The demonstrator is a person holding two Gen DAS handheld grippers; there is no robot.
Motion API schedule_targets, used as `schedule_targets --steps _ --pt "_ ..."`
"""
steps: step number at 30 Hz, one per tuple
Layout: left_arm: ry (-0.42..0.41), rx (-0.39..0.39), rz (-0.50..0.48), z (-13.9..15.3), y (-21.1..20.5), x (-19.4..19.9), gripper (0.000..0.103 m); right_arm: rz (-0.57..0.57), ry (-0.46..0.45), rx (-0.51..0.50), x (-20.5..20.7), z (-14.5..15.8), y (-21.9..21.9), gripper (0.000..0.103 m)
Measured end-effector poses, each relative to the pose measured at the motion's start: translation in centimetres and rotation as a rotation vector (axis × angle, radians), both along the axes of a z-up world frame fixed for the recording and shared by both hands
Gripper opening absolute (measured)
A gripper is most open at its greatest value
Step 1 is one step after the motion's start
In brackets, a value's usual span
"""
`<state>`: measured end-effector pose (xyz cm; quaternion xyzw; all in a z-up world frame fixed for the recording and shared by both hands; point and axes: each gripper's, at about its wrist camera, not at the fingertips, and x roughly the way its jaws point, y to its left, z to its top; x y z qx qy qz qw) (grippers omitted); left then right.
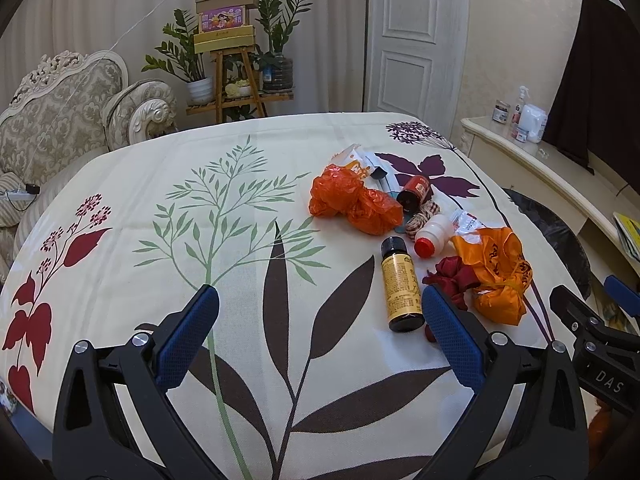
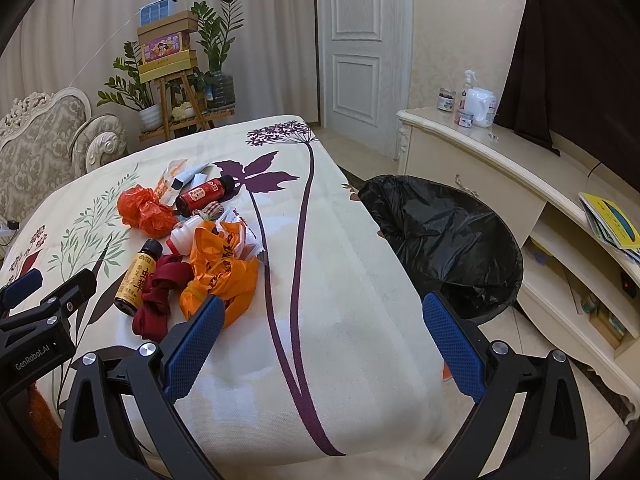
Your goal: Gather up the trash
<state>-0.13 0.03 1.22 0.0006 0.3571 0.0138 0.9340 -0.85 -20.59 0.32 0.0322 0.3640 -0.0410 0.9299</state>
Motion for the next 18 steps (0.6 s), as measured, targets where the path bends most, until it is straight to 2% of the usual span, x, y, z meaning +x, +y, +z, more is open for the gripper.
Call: schedule_targets --steps 18 --pt "0.004 0.002 0.006 -0.29 0.22 0.02 0.099 -0.001 0.001 -0.001 -0.04 -0.05 -0.06 0.096"
